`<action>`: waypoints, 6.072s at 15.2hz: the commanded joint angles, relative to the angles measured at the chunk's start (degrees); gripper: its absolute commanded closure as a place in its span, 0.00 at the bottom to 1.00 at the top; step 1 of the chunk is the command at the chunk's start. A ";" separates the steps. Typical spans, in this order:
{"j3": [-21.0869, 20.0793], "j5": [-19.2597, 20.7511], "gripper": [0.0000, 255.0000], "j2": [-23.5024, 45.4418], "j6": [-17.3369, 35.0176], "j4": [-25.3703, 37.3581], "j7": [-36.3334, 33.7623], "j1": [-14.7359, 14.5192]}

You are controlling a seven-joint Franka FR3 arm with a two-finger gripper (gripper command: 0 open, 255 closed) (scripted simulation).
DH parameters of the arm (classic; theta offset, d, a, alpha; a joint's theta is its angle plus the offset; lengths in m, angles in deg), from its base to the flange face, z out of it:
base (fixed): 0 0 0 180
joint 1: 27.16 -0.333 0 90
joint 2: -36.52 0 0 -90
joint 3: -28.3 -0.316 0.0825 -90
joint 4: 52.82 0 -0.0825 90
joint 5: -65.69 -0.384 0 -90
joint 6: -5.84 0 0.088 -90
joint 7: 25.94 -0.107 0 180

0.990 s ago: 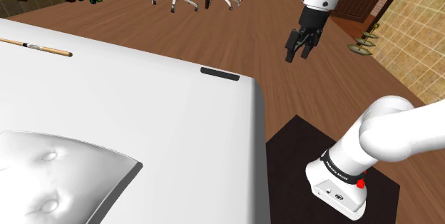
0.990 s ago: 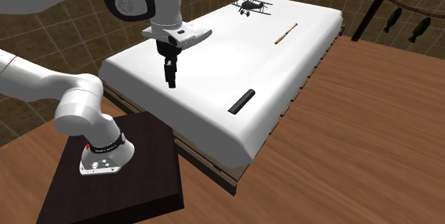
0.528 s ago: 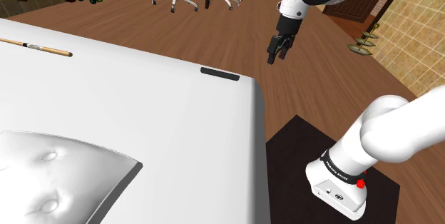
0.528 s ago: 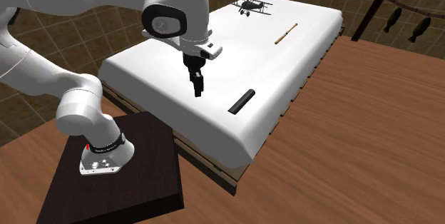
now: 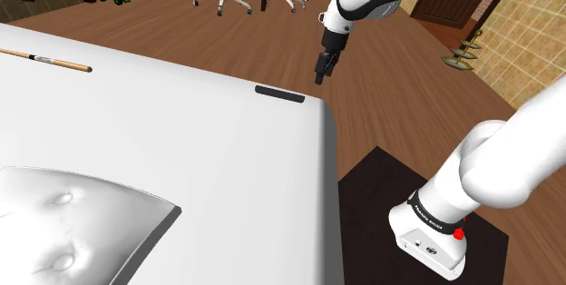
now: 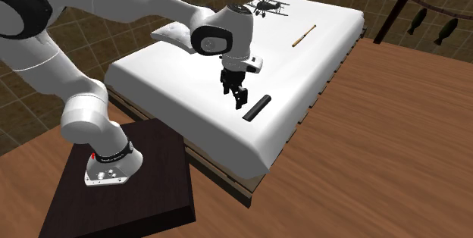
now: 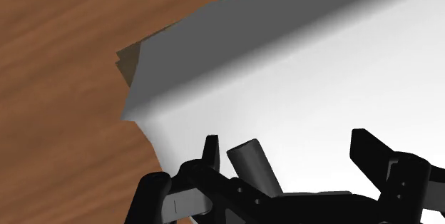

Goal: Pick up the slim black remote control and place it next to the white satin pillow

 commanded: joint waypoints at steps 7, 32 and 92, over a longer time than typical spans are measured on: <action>-0.83 -3.93 0.00 17.61 5.00 12.82 13.25 -1.30; -2.27 -5.69 1.00 26.43 10.80 15.91 17.78 -1.31; -14.67 -4.23 1.00 -0.11 -8.07 10.36 -9.78 -14.18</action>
